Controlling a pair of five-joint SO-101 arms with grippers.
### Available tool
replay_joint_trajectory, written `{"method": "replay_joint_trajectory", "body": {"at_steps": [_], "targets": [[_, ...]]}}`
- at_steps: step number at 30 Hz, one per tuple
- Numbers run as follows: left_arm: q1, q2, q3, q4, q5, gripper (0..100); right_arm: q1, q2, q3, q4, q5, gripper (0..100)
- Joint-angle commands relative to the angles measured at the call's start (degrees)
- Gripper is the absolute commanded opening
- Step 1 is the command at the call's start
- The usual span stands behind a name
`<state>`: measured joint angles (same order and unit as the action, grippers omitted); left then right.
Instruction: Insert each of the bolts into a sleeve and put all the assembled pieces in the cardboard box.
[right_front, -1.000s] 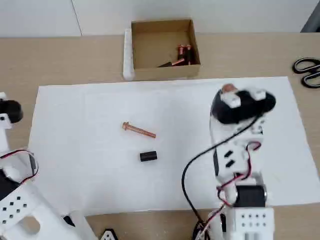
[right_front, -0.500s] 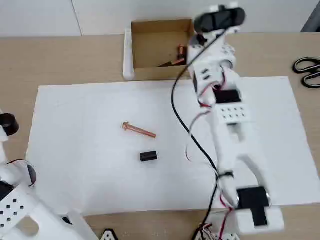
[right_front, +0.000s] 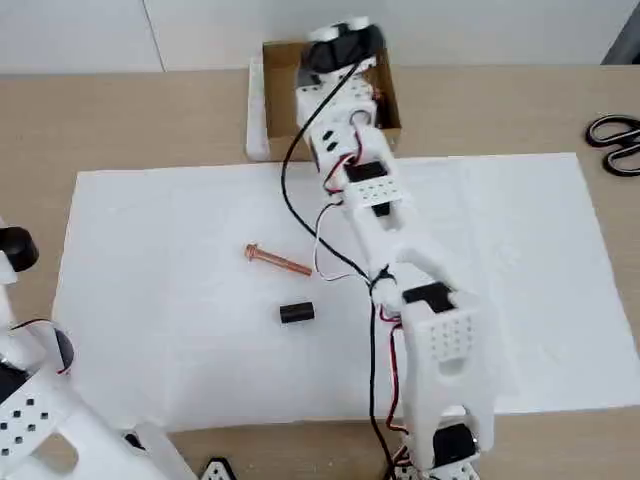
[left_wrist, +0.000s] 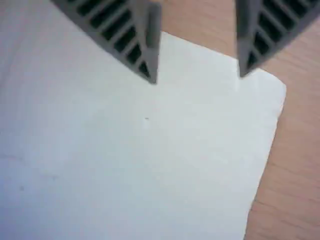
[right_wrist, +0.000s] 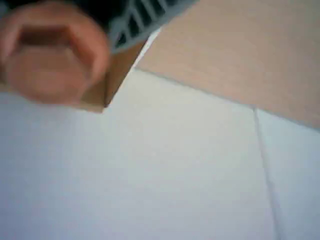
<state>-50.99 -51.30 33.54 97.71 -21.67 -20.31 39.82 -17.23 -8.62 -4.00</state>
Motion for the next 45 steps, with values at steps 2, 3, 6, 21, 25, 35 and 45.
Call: {"method": "replay_joint_trajectory", "body": {"at_steps": [2, 3, 6, 21, 25, 35, 45], "targets": [[-0.2, -1.0, -0.7, 0.5, -0.4, 10, -1.0, 5.6, -10.8, -2.2, -0.8, 0.8], [-0.2, -1.0, -0.7, 0.5, -0.4, 10, -1.0, 6.9, -12.0, -2.2, -0.8, 0.8], [-0.2, -1.0, -0.7, 0.5, -0.4, 10, -1.0, 10.5, -15.6, -2.0, -0.6, 0.8], [-0.2, -1.0, -0.2, 0.6, -1.3, 10, -0.8, 13.1, -16.7, 3.9, -0.5, 20.8], [-0.2, -1.0, -0.2, 0.6, -1.3, 10, -0.7, 12.9, -16.7, 6.0, -0.5, 21.6], [-0.2, -1.0, -0.7, 0.6, -1.1, 10, 2.7, 7.4, -16.8, 13.8, -0.7, 21.6], [-10.8, -1.0, -9.6, 0.2, 4.5, 10, 4.5, -10.9, -16.8, 46.8, -0.9, 21.6]]}}
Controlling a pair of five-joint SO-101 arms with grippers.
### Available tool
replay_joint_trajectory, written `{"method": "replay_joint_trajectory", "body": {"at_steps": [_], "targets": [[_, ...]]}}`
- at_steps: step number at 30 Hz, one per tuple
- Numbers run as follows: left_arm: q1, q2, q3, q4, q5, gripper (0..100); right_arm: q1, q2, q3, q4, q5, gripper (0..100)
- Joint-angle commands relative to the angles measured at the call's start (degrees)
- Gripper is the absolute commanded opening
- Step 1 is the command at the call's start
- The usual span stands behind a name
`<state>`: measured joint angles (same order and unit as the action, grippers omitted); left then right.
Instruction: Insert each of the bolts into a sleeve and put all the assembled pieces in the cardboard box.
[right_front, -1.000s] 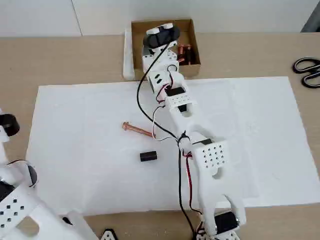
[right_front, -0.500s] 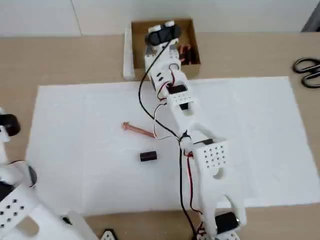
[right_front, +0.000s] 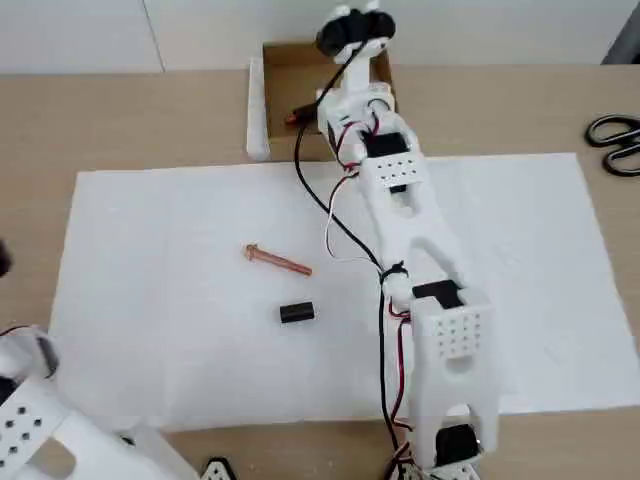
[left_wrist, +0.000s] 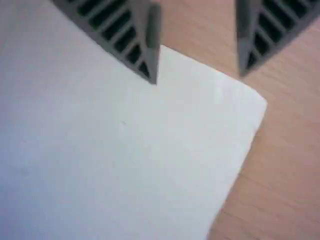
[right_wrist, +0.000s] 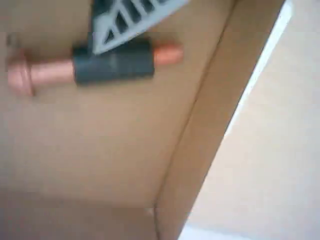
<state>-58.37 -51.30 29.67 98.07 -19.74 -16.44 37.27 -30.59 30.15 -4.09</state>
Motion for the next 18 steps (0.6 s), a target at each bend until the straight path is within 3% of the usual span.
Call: {"method": "replay_joint_trajectory", "body": {"at_steps": [1, 13, 18], "targets": [[-4.2, -1.0, -7.3, -0.2, 3.2, 10, 0.7, -9.9, -3.4, 10.2, -0.8, 21.6], [-4.8, -1.1, -21.8, 2.2, 10.9, 10, -0.4, -26.0, -3.3, 35.2, -0.8, 21.6], [-4.6, -6.9, -26.2, 2.3, 11.2, 10, -1.9, -32.6, -3.2, 50.9, -0.6, 21.6]]}}
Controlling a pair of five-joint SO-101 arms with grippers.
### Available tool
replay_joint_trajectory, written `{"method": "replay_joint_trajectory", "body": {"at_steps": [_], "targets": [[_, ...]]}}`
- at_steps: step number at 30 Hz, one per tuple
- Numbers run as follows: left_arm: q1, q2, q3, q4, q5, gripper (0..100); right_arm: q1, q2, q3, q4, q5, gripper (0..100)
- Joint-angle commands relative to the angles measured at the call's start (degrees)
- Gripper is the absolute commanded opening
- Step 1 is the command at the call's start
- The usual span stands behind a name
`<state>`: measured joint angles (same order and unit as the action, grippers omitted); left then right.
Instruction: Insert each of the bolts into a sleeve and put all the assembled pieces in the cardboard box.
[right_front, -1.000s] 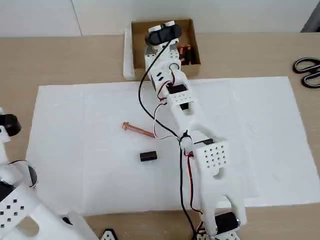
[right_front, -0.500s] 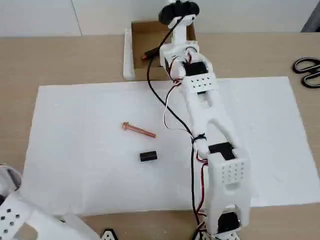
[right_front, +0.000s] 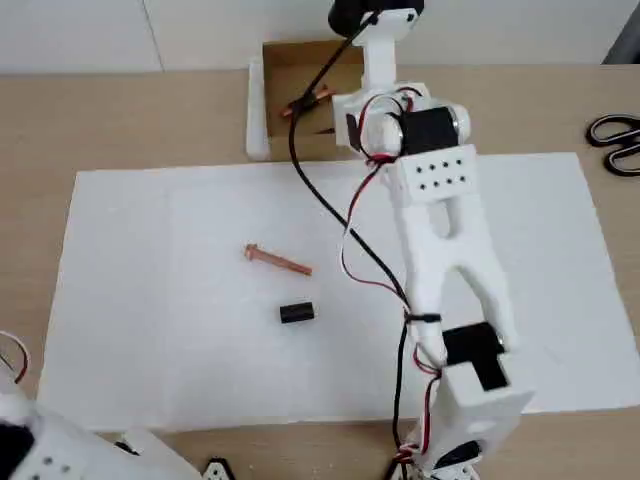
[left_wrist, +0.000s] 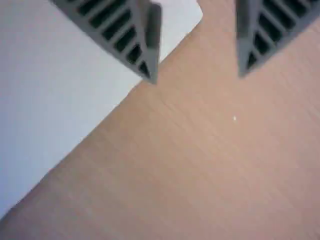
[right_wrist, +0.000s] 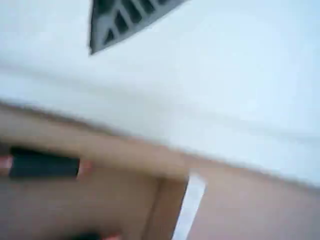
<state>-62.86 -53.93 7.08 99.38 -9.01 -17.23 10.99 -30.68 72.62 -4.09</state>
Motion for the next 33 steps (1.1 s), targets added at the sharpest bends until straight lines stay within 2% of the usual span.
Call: {"method": "replay_joint_trajectory", "body": {"at_steps": [1, 5, 14, 18, 20, 22, 25, 29, 33], "targets": [[0.0, -7.0, -4.3, 1.0, 0.5, 10, -1.3, -7.3, -3.1, 12.0, -0.5, 21.6], [0.1, -17.9, -6.5, 0.8, 0.2, 10, -3.3, -10.9, -2.9, 22.4, -0.4, 21.6], [-0.4, -30.6, -0.2, 0.9, -2.0, 10, -4.1, -11.8, 9.8, 20.5, -0.5, 21.6], [0.0, -30.8, 8.2, 0.7, -0.5, 10, -4.1, -11.8, 14.3, 20.8, 0.4, 21.6], [0.0, -30.7, 12.7, 0.1, -0.4, 10, -4.1, -11.8, 15.6, 20.9, 5.1, 21.6], [0.1, -30.7, 17.5, -2.5, -0.4, 10, -4.1, -11.9, 16.2, 21.0, 9.0, 21.6], [0.1, -30.7, 22.7, -6.2, -0.4, 10, -4.1, -12.0, 16.2, 21.0, 9.3, 21.6], [0.1, -30.2, 25.5, -10.5, -0.4, 10, -4.1, -12.1, 16.4, 21.0, 9.4, 21.6], [0.0, -21.6, 23.3, -13.7, -0.4, 10, -4.1, -11.9, 16.4, 21.0, 9.4, 21.6]]}}
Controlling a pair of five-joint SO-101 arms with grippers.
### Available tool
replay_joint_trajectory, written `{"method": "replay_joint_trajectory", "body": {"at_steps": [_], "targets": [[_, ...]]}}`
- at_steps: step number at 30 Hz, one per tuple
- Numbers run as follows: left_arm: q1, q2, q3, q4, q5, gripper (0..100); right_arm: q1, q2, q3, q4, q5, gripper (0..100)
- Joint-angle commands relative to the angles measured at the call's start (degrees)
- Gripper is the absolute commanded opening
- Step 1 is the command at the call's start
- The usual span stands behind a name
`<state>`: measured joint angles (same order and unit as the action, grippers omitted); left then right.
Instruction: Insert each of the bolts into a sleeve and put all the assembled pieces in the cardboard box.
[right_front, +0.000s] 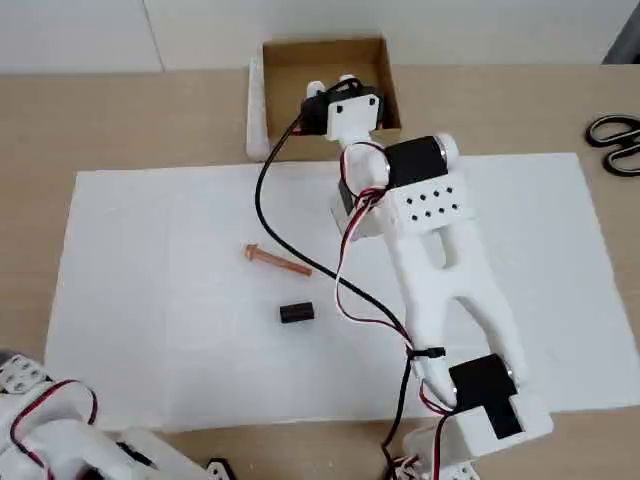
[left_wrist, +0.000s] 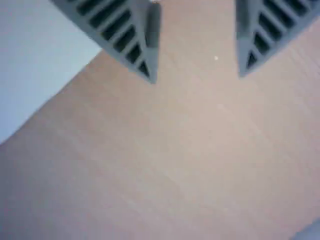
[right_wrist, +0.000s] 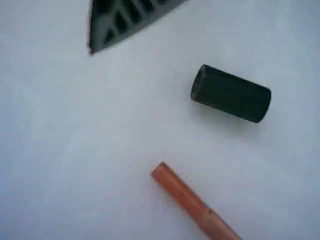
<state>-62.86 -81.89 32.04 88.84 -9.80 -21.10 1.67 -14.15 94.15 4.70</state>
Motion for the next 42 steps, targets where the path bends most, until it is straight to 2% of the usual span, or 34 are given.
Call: {"method": "replay_joint_trajectory", "body": {"at_steps": [1, 9, 12, 15, 19, 23, 28, 35, 42], "targets": [[0.0, 9.6, -2.9, -3.6, 0.4, 10, -0.2, -2.7, -0.1, -0.6, 0.6, 21.6], [0.4, 30.4, -15.5, -6.7, 1.6, 10, -0.3, -2.9, -0.1, -0.6, 0.6, 21.6], [4.1, 35.5, -16.2, -6.9, 1.6, 10, -1.9, -2.9, -0.1, -0.4, 1.4, 21.6], [7.5, 39.6, -16.0, -6.4, 1.7, 10, -5.4, -2.9, -0.1, 1.4, 5.8, 21.7], [10.7, 43.9, -16.1, -3.0, 1.7, 10, -6.9, -3.1, 0.7, 1.8, 6.9, 21.7], [14.2, 44.7, -16.0, 2.7, 1.7, 10, -6.9, -3.9, 0.9, 2.3, 6.8, 21.7], [17.5, 44.7, -16.0, 8.3, 1.6, 10, -7.1, -14.2, 3.1, 2.4, 6.8, 21.7], [17.4, 44.7, -15.3, 8.6, 1.6, 10, -7.1, -29.2, 18.3, 1.8, 7.1, 21.7], [17.8, 44.7, -10.0, 6.3, 1.2, 10, -8.3, -30.5, 26.7, -7.9, 11.3, 21.7]]}}
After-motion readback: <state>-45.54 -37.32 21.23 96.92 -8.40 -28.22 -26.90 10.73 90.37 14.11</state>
